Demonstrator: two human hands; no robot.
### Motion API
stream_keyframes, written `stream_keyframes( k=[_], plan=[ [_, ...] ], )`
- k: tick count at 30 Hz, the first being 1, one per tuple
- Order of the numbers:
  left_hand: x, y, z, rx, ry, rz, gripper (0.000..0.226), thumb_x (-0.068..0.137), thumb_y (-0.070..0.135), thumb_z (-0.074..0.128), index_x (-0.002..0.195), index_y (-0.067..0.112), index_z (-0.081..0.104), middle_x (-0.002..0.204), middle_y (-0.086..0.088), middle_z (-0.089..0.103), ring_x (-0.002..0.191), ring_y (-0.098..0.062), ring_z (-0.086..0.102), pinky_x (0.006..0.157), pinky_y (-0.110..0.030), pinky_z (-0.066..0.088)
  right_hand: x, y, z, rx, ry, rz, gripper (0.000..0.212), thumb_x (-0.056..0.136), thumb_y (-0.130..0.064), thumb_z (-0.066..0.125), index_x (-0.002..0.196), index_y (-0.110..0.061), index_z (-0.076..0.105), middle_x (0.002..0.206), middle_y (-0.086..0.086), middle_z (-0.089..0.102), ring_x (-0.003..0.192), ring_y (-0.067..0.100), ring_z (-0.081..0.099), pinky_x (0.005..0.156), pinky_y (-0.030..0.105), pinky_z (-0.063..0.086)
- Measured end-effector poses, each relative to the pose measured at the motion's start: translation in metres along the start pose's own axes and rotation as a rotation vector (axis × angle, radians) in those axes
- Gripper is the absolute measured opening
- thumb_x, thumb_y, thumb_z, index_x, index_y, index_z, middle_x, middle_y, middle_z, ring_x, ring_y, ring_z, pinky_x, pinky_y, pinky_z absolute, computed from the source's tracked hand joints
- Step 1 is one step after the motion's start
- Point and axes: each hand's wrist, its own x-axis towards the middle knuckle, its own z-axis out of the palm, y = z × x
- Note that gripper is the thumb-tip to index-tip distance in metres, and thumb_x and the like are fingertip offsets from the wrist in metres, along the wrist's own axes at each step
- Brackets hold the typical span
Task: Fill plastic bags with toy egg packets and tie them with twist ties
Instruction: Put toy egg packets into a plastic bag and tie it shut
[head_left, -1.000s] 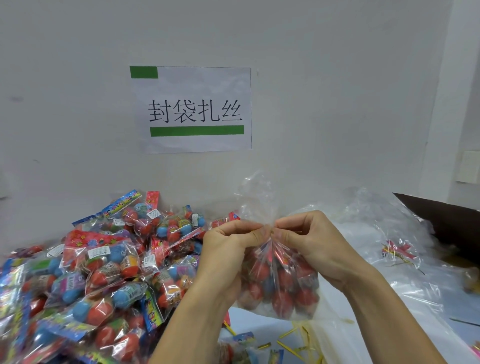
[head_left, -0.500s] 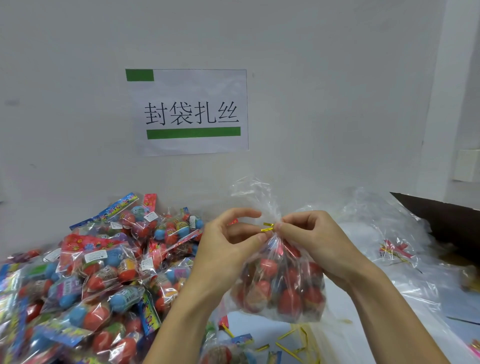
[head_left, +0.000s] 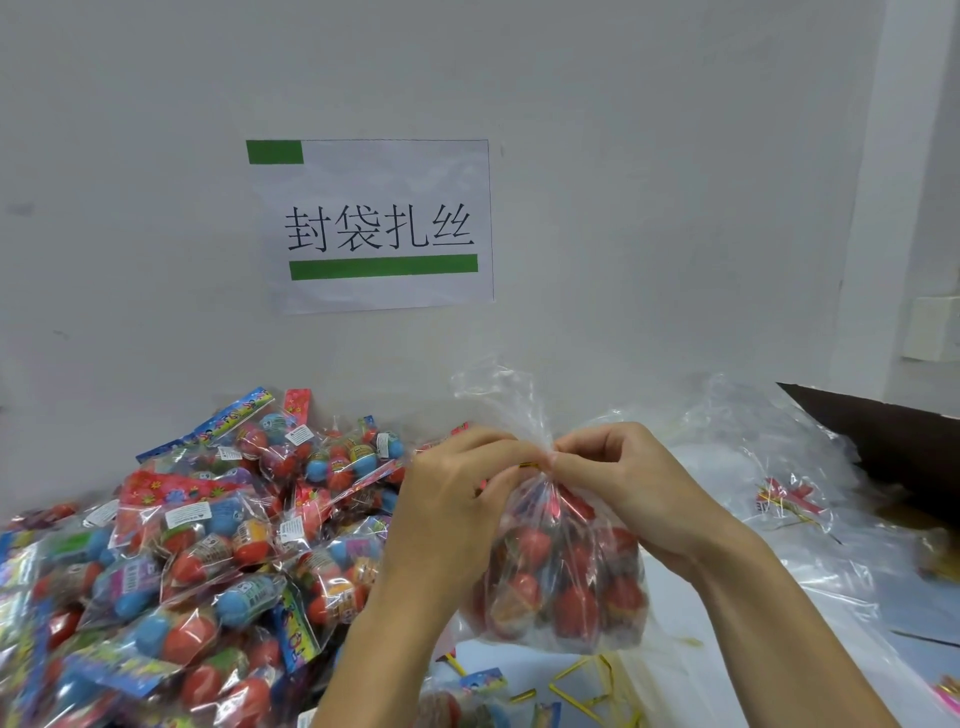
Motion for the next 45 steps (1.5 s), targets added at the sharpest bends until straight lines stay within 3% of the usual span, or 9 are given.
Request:
stream_keyframes(
  k=[7, 18, 24, 29, 35, 38, 41, 43, 45],
  plan=[
    [-0.004, 0.003, -0.002, 0.083, 0.008, 0.106, 0.016, 0.088, 0.009, 0.064, 0.092, 0.013, 0.079, 0.086, 0.002, 0.074, 0.073, -0.012, 0.07, 0.063, -0.03, 0.06, -0.001, -0.005, 0.002, -0.005, 0.046, 0.049, 0.02, 0.091, -0.014, 0.07, 0.083, 0.004, 0.073, 0.076, 0.018, 0.056, 0.074, 0.027, 0.048, 0.072, 0.042, 0.037],
    [-0.004, 0.01, 0.003, 0.083, -0.004, -0.002, 0.018, 0.095, 0.019, 0.055, 0.091, 0.014, 0.072, 0.086, 0.007, 0.069, 0.075, -0.009, 0.063, 0.066, -0.028, 0.055, 0.002, -0.007, 0.006, 0.019, 0.129, 0.11, 0.019, 0.088, -0.004, 0.071, 0.069, -0.006, 0.076, 0.067, 0.007, 0.064, 0.066, 0.016, 0.06, 0.068, 0.027, 0.047],
    [-0.001, 0.011, 0.005, 0.118, -0.038, -0.135, 0.008, 0.096, 0.014, 0.062, 0.09, 0.018, 0.065, 0.086, 0.011, 0.061, 0.078, -0.009, 0.054, 0.066, -0.038, 0.052, 0.003, -0.008, 0.014, 0.01, 0.203, 0.085, 0.016, 0.088, -0.003, 0.069, 0.074, -0.004, 0.077, 0.084, 0.032, 0.067, 0.073, 0.025, 0.059, 0.074, 0.037, 0.049],
    [0.007, 0.015, 0.002, 0.044, -0.025, -0.323, 0.012, 0.088, 0.011, 0.071, 0.077, 0.018, 0.07, 0.085, 0.011, 0.061, 0.082, -0.011, 0.058, 0.073, -0.033, 0.049, 0.004, -0.006, 0.02, -0.019, 0.25, 0.03, 0.021, 0.089, -0.003, 0.071, 0.069, -0.007, 0.077, 0.053, -0.002, 0.061, 0.046, 0.005, 0.051, 0.046, 0.014, 0.039],
    [0.011, 0.022, -0.001, -0.205, -0.045, -0.728, 0.019, 0.087, 0.02, 0.074, 0.068, 0.02, 0.074, 0.071, 0.003, 0.07, 0.069, -0.011, 0.063, 0.064, -0.021, 0.048, 0.005, -0.008, 0.026, -0.121, 0.268, -0.058, 0.024, 0.088, -0.002, 0.071, 0.068, -0.014, 0.076, 0.052, -0.007, 0.064, 0.048, 0.003, 0.055, 0.049, 0.014, 0.042],
    [0.014, 0.026, -0.002, -0.419, -0.121, -0.961, 0.025, 0.095, 0.02, 0.065, 0.08, 0.002, 0.074, 0.082, -0.027, 0.068, 0.073, -0.03, 0.064, 0.079, -0.04, 0.054, 0.005, -0.007, 0.028, -0.138, 0.297, -0.083, 0.028, 0.086, 0.0, 0.072, 0.064, -0.018, 0.075, 0.051, -0.008, 0.063, 0.047, 0.003, 0.053, 0.049, 0.014, 0.041],
    [0.022, 0.026, -0.003, -0.506, -0.163, -1.146, 0.021, 0.099, 0.017, 0.061, 0.093, -0.003, 0.068, 0.093, -0.022, 0.069, 0.085, -0.03, 0.066, 0.081, -0.028, 0.056, 0.005, -0.007, 0.032, -0.161, 0.31, -0.121, 0.035, 0.084, 0.002, 0.074, 0.059, -0.022, 0.073, 0.056, -0.009, 0.066, 0.05, 0.003, 0.055, 0.053, 0.014, 0.045],
    [0.017, 0.023, -0.008, -0.609, -0.156, -1.165, 0.031, 0.099, 0.014, 0.06, 0.12, -0.009, 0.061, 0.114, -0.02, 0.064, 0.094, -0.025, 0.057, 0.085, -0.03, 0.048, 0.006, -0.006, 0.035, -0.19, 0.312, -0.144, 0.035, 0.082, 0.003, 0.075, 0.059, -0.023, 0.072, 0.058, -0.01, 0.068, 0.052, 0.002, 0.056, 0.056, 0.014, 0.045],
    [0.014, 0.022, -0.01, -0.654, -0.166, -1.2, 0.029, 0.1, 0.011, 0.056, 0.119, -0.01, 0.063, 0.12, -0.025, 0.064, 0.094, -0.023, 0.058, 0.087, -0.035, 0.05, 0.006, -0.007, 0.038, -0.214, 0.313, -0.17, 0.035, 0.081, 0.004, 0.076, 0.06, -0.024, 0.072, 0.06, -0.011, 0.068, 0.054, 0.001, 0.057, 0.057, 0.014, 0.045]
  ],
)
